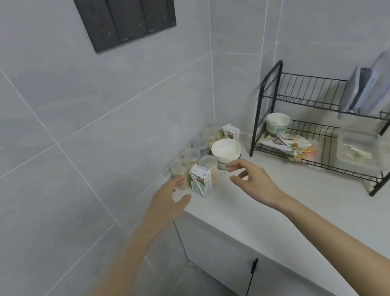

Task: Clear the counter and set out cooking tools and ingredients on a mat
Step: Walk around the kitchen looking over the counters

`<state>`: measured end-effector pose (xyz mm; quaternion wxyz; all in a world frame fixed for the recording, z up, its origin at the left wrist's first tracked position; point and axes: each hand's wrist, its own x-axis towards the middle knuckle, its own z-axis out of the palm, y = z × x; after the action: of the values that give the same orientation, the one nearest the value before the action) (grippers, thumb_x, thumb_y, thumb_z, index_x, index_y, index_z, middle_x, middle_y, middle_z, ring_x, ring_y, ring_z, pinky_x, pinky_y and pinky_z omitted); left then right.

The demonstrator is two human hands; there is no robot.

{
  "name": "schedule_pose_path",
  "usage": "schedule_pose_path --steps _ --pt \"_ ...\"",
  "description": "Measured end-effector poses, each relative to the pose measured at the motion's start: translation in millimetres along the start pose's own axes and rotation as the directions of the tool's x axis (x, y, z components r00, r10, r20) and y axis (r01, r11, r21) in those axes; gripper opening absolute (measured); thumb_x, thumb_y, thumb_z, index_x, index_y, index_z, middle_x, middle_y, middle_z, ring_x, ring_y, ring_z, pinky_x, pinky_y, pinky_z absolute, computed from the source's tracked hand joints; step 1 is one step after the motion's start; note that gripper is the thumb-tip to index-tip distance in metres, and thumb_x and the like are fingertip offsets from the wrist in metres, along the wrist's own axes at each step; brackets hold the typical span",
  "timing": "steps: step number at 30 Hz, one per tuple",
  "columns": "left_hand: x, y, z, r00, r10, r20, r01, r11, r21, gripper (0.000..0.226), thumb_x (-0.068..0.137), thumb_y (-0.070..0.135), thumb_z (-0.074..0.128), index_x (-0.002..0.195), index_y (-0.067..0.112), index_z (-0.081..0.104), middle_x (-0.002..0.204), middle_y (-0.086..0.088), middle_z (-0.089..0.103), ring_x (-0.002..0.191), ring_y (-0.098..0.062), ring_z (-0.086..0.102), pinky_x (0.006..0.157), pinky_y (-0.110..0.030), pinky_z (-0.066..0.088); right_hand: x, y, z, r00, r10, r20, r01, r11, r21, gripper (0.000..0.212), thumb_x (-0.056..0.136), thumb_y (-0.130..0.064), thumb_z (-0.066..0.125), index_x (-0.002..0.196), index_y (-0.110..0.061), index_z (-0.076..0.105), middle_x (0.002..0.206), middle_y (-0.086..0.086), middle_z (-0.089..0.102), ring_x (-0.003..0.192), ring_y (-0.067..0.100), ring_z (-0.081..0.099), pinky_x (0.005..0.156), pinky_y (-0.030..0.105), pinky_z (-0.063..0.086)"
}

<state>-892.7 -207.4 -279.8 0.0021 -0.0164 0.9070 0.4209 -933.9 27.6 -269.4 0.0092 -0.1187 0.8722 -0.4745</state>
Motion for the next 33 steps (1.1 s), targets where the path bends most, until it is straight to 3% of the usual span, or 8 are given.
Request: schedule_pose_path --steps 5,9,14,17,23,28,33 --pt "82 -11 22 0.999 -0.036 -0.005 0.036 0.99 0.134 0.054 0.082 0.034 0.068 0.131 0.023 0.049 0.119 0.015 0.05 0.115 -0.008 0.048 0.094 -0.024 0.038 87 32 11 0.995 -0.037 0.09 0.051 0.986 -0.16 0.035 0.088 -0.008 0.06 0.122 -0.016 0.057 0.123 -0.003 0.057 0.095 0.009 0.051 0.077 0.01 0.036" --pt "119 -29 44 0.999 -0.045 0.001 0.044 0.973 0.225 0.056 0.073 0.052 0.07 0.121 0.03 0.049 0.117 0.015 0.052 0.114 -0.01 0.047 0.087 -0.026 0.04 138 59 26 0.98 -0.032 0.199 0.094 0.945 -0.314 0.045 0.086 -0.007 0.059 0.129 -0.018 0.051 0.13 0.0 0.054 0.113 0.025 0.045 0.092 0.025 0.036" --pt "142 -40 66 1.0 -0.021 -0.014 0.025 0.919 0.394 0.082 0.068 0.063 0.068 0.136 0.025 0.042 0.133 0.009 0.051 0.127 -0.017 0.038 0.104 -0.031 0.032 179 87 52 0.936 -0.049 0.349 0.2 0.889 -0.412 0.059 0.079 -0.014 0.068 0.132 -0.027 0.046 0.13 -0.007 0.052 0.11 0.024 0.043 0.088 0.028 0.036" --pt "148 -46 77 0.997 -0.076 0.003 0.067 0.903 0.424 0.09 0.069 0.065 0.064 0.143 0.024 0.033 0.14 0.009 0.045 0.134 -0.017 0.028 0.107 -0.031 0.027 191 94 60 0.914 -0.056 0.402 0.247 0.863 -0.441 0.067 0.078 -0.014 0.071 0.137 -0.026 0.042 0.132 -0.009 0.05 0.099 0.018 0.032 0.081 0.024 0.028" --pt "157 -49 87 0.994 -0.088 -0.059 0.104 0.912 0.398 0.076 0.071 0.064 0.062 0.134 0.027 0.041 0.127 0.011 0.055 0.126 -0.015 0.036 0.1 -0.029 0.03 200 100 65 0.908 -0.046 0.416 0.274 0.815 -0.51 0.072 0.075 -0.034 0.074 0.138 -0.03 0.04 0.125 -0.008 0.055 0.093 0.018 0.025 0.091 0.035 0.035" --pt "156 -41 83 0.993 -0.081 -0.087 0.106 0.934 0.34 0.065 0.069 0.057 0.067 0.124 0.027 0.05 0.12 0.011 0.059 0.121 -0.014 0.041 0.092 -0.025 0.035 195 104 60 0.919 -0.08 0.386 0.298 0.783 -0.546 0.075 0.073 -0.041 0.075 0.138 -0.029 0.041 0.123 -0.006 0.056 0.103 0.022 0.033 0.094 0.031 0.027" --pt "147 -40 77 0.995 -0.081 -0.054 0.094 0.952 0.29 0.07 0.065 0.052 0.075 0.126 0.029 0.051 0.12 0.012 0.06 0.122 -0.012 0.04 0.091 -0.025 0.038 182 101 42 0.945 -0.077 0.319 0.232 0.845 -0.482 0.073 0.072 -0.041 0.076 0.136 -0.032 0.041 0.12 -0.007 0.056 0.101 0.015 0.027 0.097 0.029 0.031"
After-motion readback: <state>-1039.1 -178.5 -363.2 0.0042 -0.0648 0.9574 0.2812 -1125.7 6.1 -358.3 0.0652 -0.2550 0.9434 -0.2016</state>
